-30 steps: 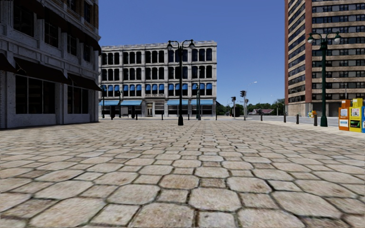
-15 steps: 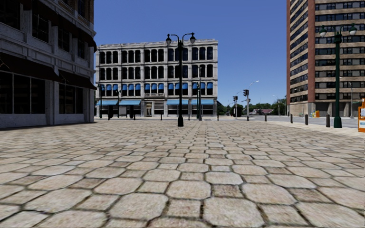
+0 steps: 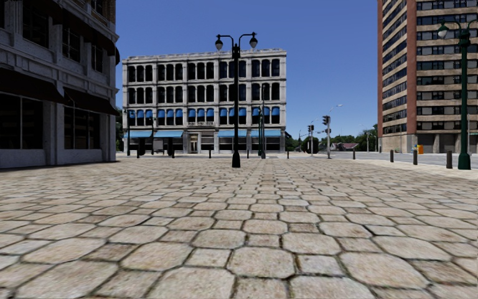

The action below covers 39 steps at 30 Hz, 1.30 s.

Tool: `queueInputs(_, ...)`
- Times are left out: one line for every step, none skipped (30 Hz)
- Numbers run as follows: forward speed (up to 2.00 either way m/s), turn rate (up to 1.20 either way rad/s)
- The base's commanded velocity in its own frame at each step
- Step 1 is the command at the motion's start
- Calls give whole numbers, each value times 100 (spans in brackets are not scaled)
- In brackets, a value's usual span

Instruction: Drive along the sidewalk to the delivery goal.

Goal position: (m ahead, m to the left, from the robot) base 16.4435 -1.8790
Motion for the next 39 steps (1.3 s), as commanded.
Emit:
queueInputs(200, 0)
queueInputs(200, 0)
queueInputs(200, 0)
queueInputs(200, 0)
queueInputs(200, 0)
queueInputs(200, 0)
queueInputs(200, 0)
queueInputs(200, 0)
queueInputs(200, 0)
queueInputs(200, 0)
queueInputs(200, 0)
queueInputs(200, -50)
queueInputs(200, -99)
queueInputs(200, -120)
queueInputs(200, -120)
queueInputs(200, -120)
queueInputs(200, -120)
queueInputs(200, -30)
queueInputs(200, -30)
queueInputs(200, -9)
queueInputs(200, -3)
queueInputs(200, -2)
queueInputs(200, -1)
queueInputs(200, 0)
queueInputs(200, 0)
queueInputs(200, 0)
queueInputs(200, 0)
queueInputs(200, 0)
queueInputs(200, 0)
queueInputs(200, 0)
queueInputs(200, 0)
queueInputs(200, 0)
queueInputs(200, 0)
queueInputs(200, -5)
queueInputs(200, -22)
queueInputs(200, -22)
queueInputs(200, -68)
queueInputs(200, -120)
queueInputs(200, -120)
